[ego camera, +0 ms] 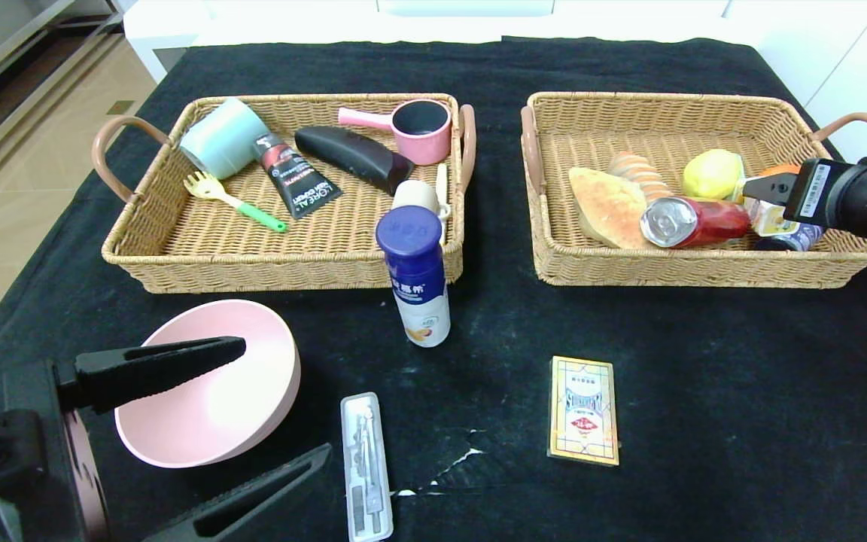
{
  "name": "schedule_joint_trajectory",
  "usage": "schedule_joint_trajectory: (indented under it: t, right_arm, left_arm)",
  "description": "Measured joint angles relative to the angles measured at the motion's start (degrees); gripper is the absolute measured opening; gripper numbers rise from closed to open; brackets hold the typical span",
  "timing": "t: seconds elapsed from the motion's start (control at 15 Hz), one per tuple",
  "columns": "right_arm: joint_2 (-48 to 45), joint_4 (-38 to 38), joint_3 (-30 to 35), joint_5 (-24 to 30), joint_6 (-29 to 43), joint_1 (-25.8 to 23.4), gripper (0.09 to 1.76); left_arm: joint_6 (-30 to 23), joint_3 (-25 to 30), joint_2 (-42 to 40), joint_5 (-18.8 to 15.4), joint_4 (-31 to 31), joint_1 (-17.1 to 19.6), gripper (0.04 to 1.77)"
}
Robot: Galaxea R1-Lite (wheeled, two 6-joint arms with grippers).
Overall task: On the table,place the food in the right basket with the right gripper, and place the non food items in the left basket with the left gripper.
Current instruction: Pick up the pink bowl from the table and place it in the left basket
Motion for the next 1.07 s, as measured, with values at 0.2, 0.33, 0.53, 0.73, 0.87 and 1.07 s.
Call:
schedule_joint_trajectory:
  t: [0.2,0.33,0.53,0.73,0.87,1.07]
  right_arm:
    - [-5.2,0.1,4.6,0.1,-0.7,8.1,1.58]
    - [-8.4,1.4,7.2,0.3,-0.8,14.0,1.61]
    - [-12.3,5.0,10.8,0.8,-0.8,22.1,1.64]
    - [-15.4,5.6,16.0,2.9,-2.2,28.4,1.66]
    - [-17.8,4.5,20.8,7.7,-7.2,30.1,1.67]
    - [-21.1,-3.4,27.2,18.8,-10.0,31.0,1.68]
  left_arm:
    - [-0.1,0.0,0.0,0.0,0.1,0.0,1.72]
    - [-0.1,0.0,0.1,0.0,0.1,0.0,1.72]
    - [-0.1,0.1,0.2,-0.3,0.1,0.0,1.72]
    - [-0.1,0.2,0.2,-0.2,0.2,0.0,1.72]
    - [-0.1,0.2,0.3,0.0,0.3,0.0,1.72]
    - [-0.1,0.1,0.8,0.2,0.4,0.0,1.72]
